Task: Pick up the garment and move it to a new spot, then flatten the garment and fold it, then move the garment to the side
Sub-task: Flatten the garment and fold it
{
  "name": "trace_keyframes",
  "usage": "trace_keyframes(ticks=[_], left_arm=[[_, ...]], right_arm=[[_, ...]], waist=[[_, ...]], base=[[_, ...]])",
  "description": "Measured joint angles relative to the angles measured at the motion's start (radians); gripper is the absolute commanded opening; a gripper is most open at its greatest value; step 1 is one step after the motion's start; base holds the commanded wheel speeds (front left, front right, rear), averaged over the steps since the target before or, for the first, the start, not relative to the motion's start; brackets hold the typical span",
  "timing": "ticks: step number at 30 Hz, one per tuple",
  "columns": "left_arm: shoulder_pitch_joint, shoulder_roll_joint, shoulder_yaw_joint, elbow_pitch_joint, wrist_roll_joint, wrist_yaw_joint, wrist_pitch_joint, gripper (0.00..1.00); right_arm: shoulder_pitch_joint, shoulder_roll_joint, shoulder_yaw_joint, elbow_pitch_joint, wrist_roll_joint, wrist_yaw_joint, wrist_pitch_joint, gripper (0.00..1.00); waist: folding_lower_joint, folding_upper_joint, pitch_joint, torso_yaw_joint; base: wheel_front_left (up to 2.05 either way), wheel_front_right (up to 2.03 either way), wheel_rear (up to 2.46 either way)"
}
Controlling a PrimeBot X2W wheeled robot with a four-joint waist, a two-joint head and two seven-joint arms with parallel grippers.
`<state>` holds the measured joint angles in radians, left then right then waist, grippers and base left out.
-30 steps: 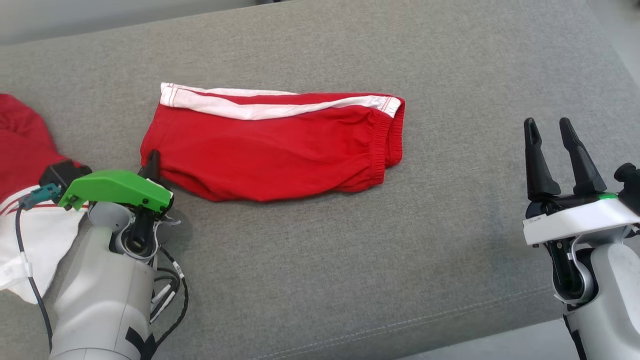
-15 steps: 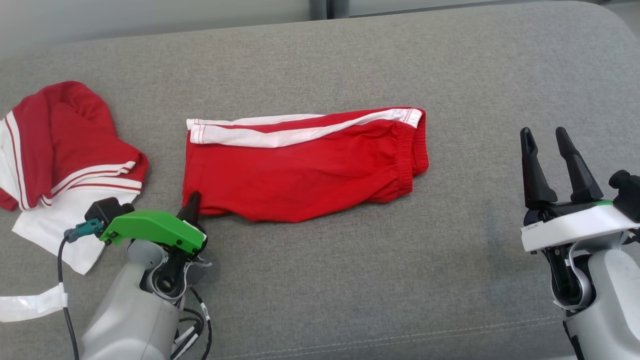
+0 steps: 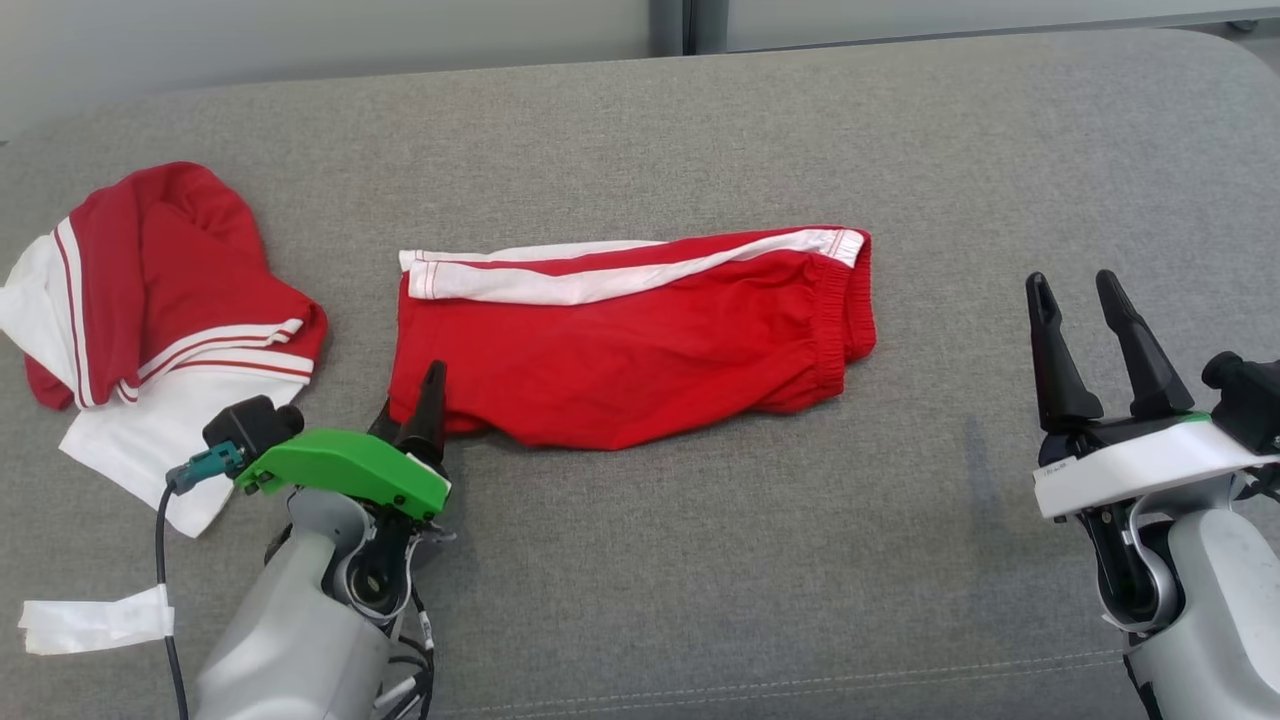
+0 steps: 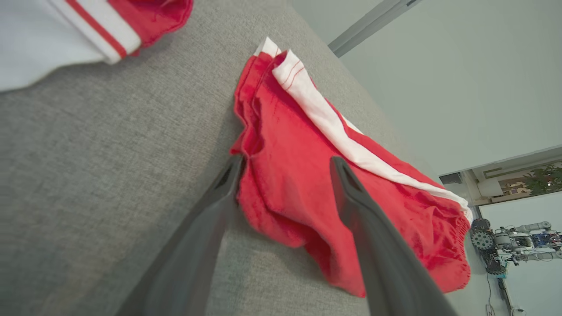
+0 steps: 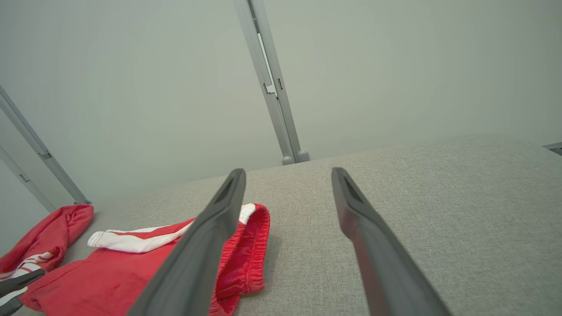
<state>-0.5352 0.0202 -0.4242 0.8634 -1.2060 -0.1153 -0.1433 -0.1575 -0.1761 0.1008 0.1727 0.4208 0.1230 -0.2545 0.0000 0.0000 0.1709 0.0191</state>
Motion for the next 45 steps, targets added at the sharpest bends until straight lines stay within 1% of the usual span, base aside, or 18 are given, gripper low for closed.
trace_keyframes(ticks=[4,9,12,16,20,22,25,27,30,33,39,45], left_arm=[[0.0,0.001,-0.029,-0.005,0.106,0.004,-0.072,1.0],[-0.001,0.006,-0.082,-0.019,0.212,0.032,-0.089,1.0],[-0.006,0.037,-0.125,-0.038,0.299,0.046,-0.103,1.0],[-0.014,0.083,-0.154,-0.077,0.387,0.064,-0.109,1.0],[-0.04,0.087,-0.181,-0.136,0.463,0.068,-0.109,1.0],[-0.043,0.088,-0.18,-0.156,0.478,0.069,-0.108,1.0],[-0.046,0.095,-0.149,-0.225,0.509,0.083,-0.108,1.0],[-0.045,0.117,-0.114,-0.278,0.551,0.1,-0.108,1.0],[-0.04,0.128,-0.095,-0.319,0.577,0.114,-0.108,1.0],[-0.027,0.142,-0.083,-0.365,0.619,0.125,-0.108,1.0],[0.02,0.162,-0.036,-0.439,0.649,0.152,-0.108,1.0],[0.071,0.167,0.002,-0.497,0.666,0.16,-0.108,1.0]], right_arm=[[0.003,-0.01,-0.004,0.001,-0.001,0.0,0.0,1.0],[0.02,-0.017,-0.035,-0.005,-0.001,0.0,0.0,1.0],[0.04,-0.022,-0.056,-0.009,-0.001,0.0,0.0,1.0],[0.065,-0.024,-0.072,-0.02,-0.001,0.0,0.0,1.0],[0.092,-0.032,-0.091,-0.026,-0.002,0.0,0.0,1.0],[0.097,-0.033,-0.091,-0.028,-0.003,0.0,0.0,1.0],[0.103,-0.033,-0.087,-0.034,-0.009,0.0,0.0,1.0],[0.103,-0.03,-0.076,-0.039,-0.01,0.0,0.0,1.0],[0.103,-0.03,-0.071,-0.043,-0.017,0.0,0.0,1.0],[0.102,-0.025,-0.057,-0.046,-0.022,0.0,0.0,1.0],[0.087,-0.019,-0.044,-0.06,-0.033,0.0,0.0,1.0],[0.061,-0.015,-0.034,-0.058,-0.043,0.0,0.0,1.0]], waist=[[0.0,0.0,-0.003,0.01],[0.0,0.0,-0.009,0.035],[0.0,0.0,-0.012,0.056],[0.0,0.0,-0.016,0.087],[0.0,0.0,-0.02,0.123],[0.0,0.0,-0.021,0.132],[0.0,0.0,-0.023,0.156],[0.0,0.0,-0.025,0.171],[0.0,0.0,-0.027,0.174],[0.0,0.0,-0.025,0.166],[0.0,0.0,-0.014,0.14],[0.0,0.0,-0.013,0.102]], base=[[0.0,0.0,0.0],[0.0,0.0,0.0],[0.0,0.0,0.0],[0.0,0.0,0.0],[0.0,0.0,0.0],[0.0,0.0,0.0],[0.0,0.0,0.0],[0.0,0.0,0.0],[0.0,0.0,0.0],[0.0,0.0,0.0],[0.0,0.0,0.0],[0.0,0.0,0.0]])
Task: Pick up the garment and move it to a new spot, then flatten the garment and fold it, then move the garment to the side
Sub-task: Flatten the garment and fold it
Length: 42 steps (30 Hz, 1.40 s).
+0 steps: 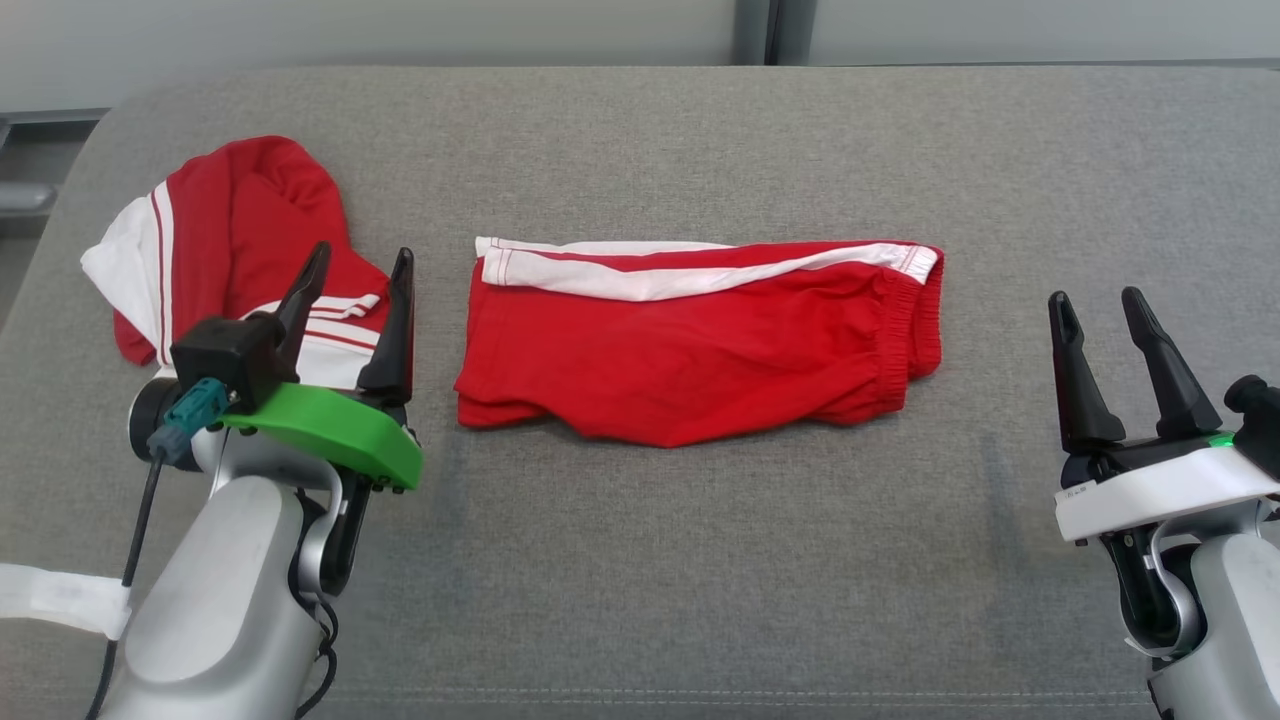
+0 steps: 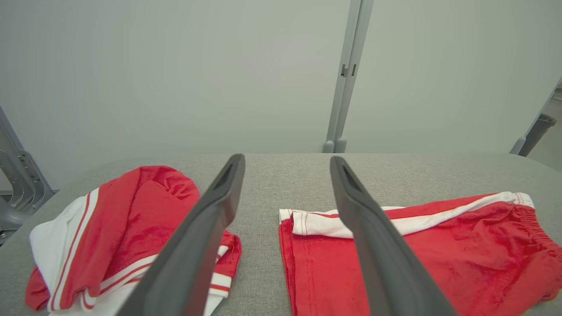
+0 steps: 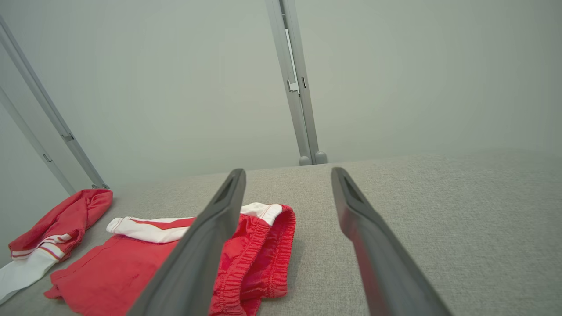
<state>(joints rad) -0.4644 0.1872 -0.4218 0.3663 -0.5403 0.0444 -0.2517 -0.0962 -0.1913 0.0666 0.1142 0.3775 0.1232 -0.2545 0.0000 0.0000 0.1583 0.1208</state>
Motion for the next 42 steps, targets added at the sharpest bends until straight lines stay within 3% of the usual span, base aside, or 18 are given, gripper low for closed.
trace_keyframes(ticks=[8,24,42], left_arm=[[0.075,0.005,0.015,-0.054,0.044,0.007,0.0,1.0],[0.273,0.021,0.17,-0.179,0.081,0.049,0.0,1.0],[0.365,-0.001,0.201,-0.256,0.133,0.052,0.0,1.0]], right_arm=[[0.0,-0.003,-0.005,0.006,-0.014,0.0,0.0,1.0],[0.006,0.008,-0.021,-0.002,-0.063,0.0,0.0,1.0],[0.045,0.027,-0.025,-0.023,-0.096,0.0,0.0,1.0]], waist=[[0.0,0.0,-0.022,-0.031],[0.0,0.0,-0.078,-0.079],[0.0,0.0,-0.091,-0.106]], base=[[0.0,0.0,0.0],[0.0,0.0,0.0],[0.0,0.0,0.0]])
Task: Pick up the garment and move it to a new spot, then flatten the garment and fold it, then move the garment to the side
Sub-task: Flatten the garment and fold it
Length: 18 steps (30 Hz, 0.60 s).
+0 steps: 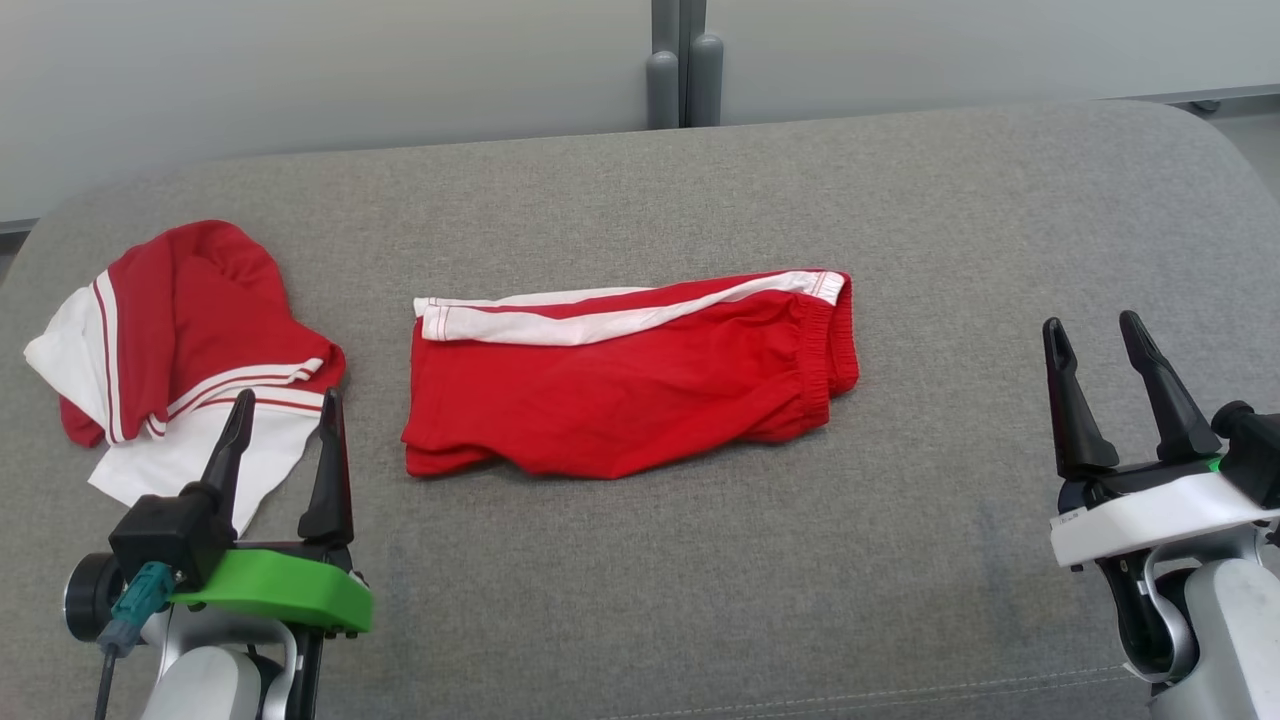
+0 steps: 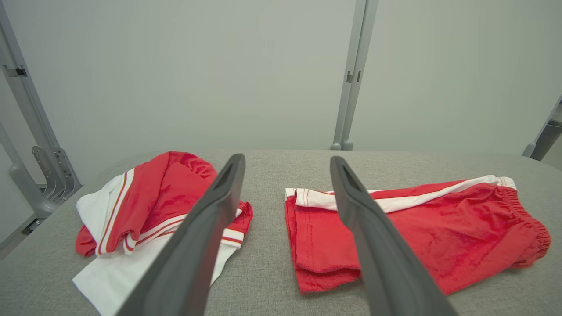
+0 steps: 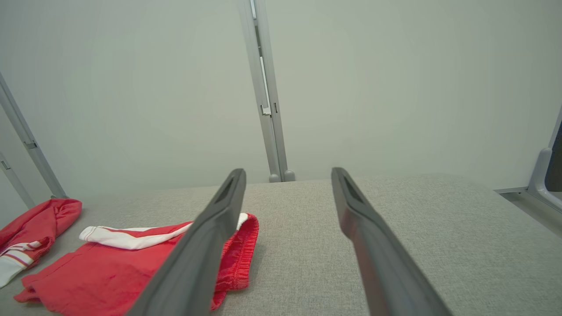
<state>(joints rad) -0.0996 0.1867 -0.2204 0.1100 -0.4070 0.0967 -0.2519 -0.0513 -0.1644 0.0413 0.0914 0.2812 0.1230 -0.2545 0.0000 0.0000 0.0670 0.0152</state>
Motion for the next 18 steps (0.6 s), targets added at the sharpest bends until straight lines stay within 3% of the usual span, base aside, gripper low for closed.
trace_keyframes(ticks=[18], left_arm=[[0.043,-0.022,0.01,-0.021,0.016,-0.001,0.0,1.0]], right_arm=[[0.01,0.026,0.034,0.056,0.032,0.0,0.0,1.0]], waist=[[0.0,0.0,-0.009,-0.003]], base=[[0.0,0.0,0.0]])
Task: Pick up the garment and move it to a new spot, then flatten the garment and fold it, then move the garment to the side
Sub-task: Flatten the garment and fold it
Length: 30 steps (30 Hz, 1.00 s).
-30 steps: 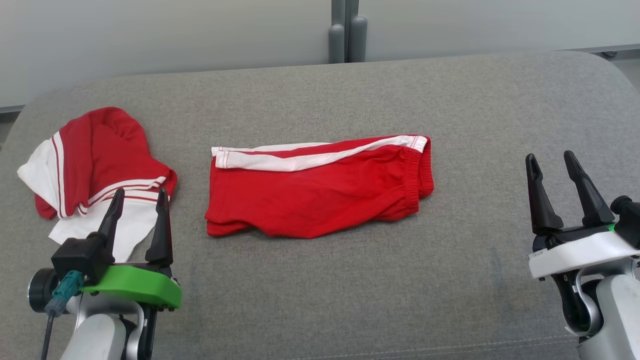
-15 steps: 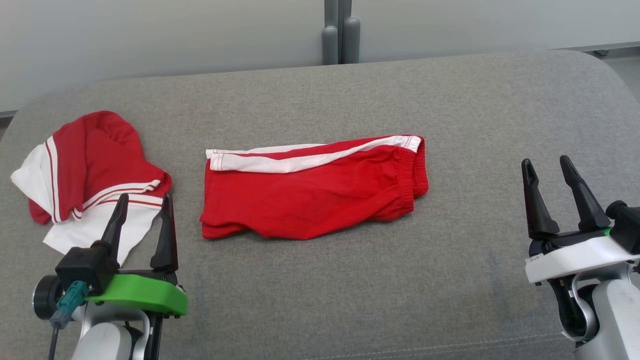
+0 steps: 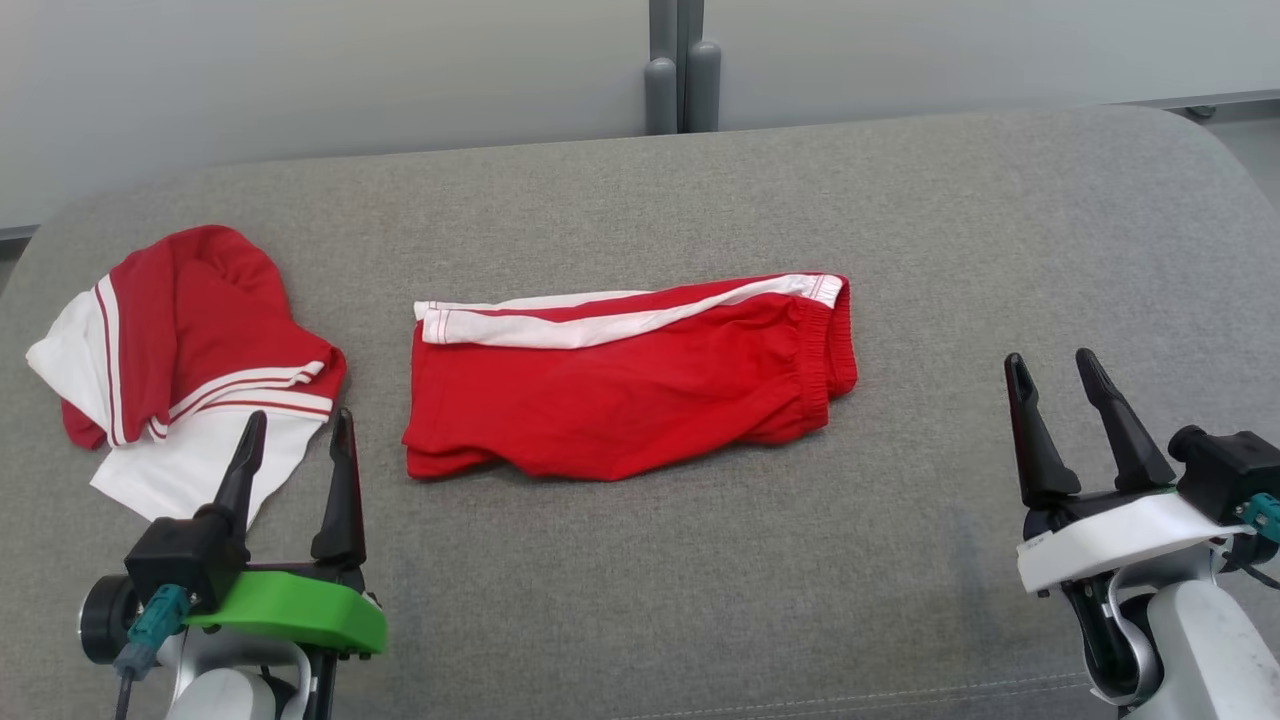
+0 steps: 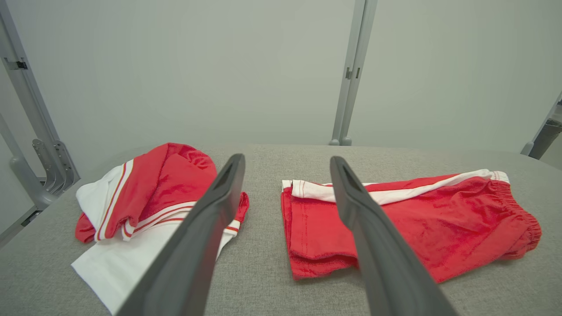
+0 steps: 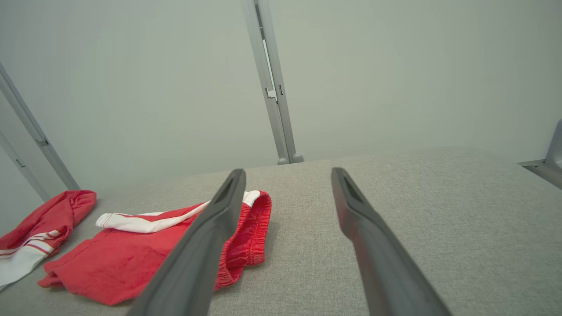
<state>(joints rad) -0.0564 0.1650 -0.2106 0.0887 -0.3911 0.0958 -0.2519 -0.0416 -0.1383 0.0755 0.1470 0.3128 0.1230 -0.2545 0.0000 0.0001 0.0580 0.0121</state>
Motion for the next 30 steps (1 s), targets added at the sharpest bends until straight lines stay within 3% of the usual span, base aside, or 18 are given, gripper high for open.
trace_keyframes(ticks=[8,16,30], left_arm=[[0.0,-0.01,-0.024,-0.009,0.028,-0.023,0.0,1.0],[-0.001,-0.013,-0.034,-0.019,0.032,-0.035,0.0,1.0],[-0.033,-0.028,-0.048,-0.031,0.043,-0.061,0.0,1.0]], right_arm=[[-0.019,0.013,0.028,0.073,0.049,0.0,0.043,1.0],[-0.141,0.012,0.058,0.178,0.068,0.0,0.098,1.0],[-0.303,0.006,0.028,0.368,0.098,0.0,0.178,1.0]], waist=[[0.0,0.0,0.022,0.026],[0.0,0.0,0.055,0.081],[0.0,0.0,0.126,0.178]], base=[[0.0,0.0,0.0],[0.0,0.0,0.0],[0.0,0.0,0.0]])
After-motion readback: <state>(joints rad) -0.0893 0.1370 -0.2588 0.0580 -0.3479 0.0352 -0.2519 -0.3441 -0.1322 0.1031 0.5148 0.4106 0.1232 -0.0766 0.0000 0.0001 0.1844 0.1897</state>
